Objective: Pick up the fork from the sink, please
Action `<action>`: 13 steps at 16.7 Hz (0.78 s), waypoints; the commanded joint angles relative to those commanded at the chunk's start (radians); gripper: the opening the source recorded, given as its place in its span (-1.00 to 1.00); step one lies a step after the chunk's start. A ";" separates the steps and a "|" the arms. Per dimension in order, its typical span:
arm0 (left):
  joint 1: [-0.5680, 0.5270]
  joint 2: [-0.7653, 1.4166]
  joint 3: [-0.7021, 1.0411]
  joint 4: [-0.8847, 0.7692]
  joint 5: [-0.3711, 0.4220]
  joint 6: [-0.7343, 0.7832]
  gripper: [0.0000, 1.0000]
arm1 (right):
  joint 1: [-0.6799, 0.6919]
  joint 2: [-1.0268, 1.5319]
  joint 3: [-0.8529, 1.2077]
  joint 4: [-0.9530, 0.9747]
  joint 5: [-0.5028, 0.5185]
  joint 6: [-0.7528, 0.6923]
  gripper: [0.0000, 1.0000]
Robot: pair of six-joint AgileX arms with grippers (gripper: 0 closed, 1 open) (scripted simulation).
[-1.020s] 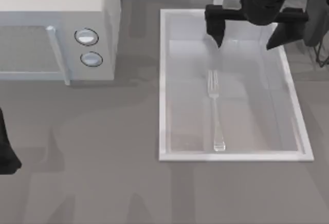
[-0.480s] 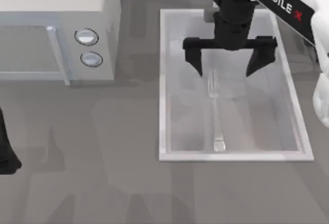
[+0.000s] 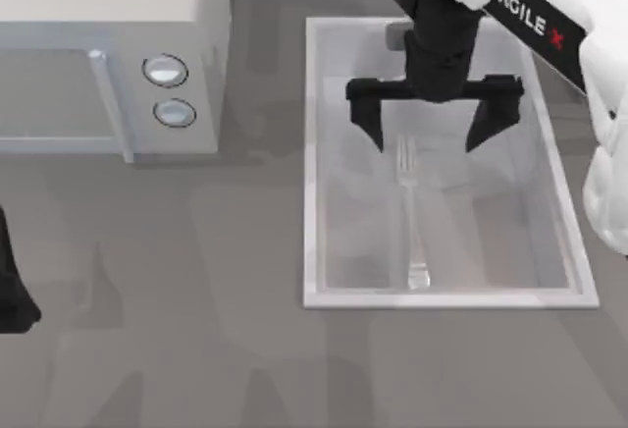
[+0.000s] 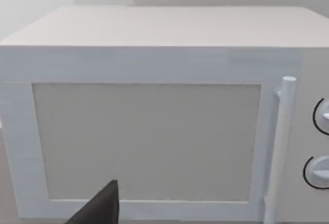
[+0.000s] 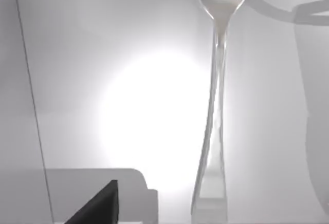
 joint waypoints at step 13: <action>0.000 0.000 0.000 0.000 0.000 0.000 1.00 | 0.005 0.688 0.956 -0.230 0.011 0.002 1.00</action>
